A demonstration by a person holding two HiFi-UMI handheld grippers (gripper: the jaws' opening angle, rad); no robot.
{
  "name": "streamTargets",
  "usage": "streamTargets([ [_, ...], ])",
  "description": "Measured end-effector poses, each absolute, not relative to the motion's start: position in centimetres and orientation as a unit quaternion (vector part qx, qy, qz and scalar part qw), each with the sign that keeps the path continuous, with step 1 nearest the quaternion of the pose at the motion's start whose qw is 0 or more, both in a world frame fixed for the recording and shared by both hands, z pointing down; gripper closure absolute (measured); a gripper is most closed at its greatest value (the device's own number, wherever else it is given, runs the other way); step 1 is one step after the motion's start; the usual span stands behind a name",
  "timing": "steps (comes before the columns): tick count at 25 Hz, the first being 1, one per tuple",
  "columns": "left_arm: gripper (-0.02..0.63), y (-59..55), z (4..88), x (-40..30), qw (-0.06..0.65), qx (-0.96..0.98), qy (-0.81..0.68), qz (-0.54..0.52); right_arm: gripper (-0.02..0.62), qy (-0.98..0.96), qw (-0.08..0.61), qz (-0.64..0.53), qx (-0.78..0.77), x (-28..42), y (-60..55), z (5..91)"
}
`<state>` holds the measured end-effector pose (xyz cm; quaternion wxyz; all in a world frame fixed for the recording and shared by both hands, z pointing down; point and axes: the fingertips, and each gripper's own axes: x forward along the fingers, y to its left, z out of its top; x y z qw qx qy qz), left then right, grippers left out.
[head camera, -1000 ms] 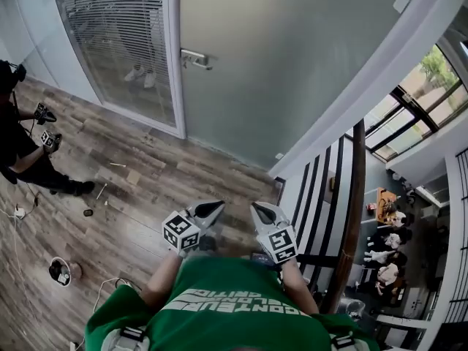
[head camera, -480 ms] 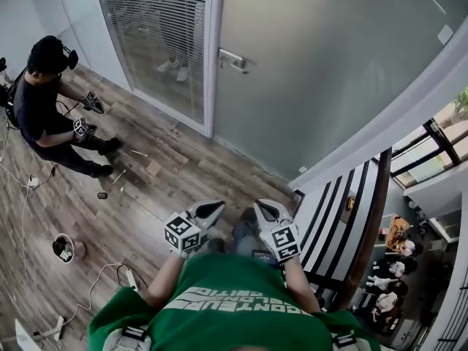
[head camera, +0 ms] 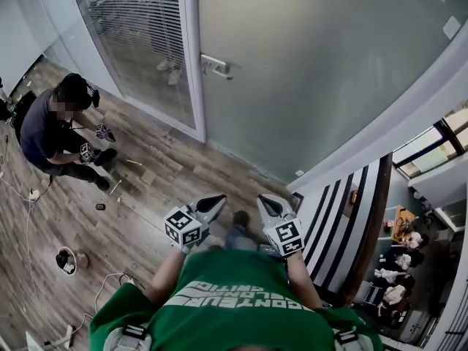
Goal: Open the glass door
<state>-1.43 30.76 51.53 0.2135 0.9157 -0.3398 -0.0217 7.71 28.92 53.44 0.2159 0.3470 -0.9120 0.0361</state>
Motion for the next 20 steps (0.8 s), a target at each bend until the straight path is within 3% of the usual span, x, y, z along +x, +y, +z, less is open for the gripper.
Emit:
streamTargets([
  [20,0.589,15.1,50.2,6.1,0.209,0.917,-0.340,-0.007,0.601,-0.909,0.211,0.060,0.355,16.2,12.8,54.3],
])
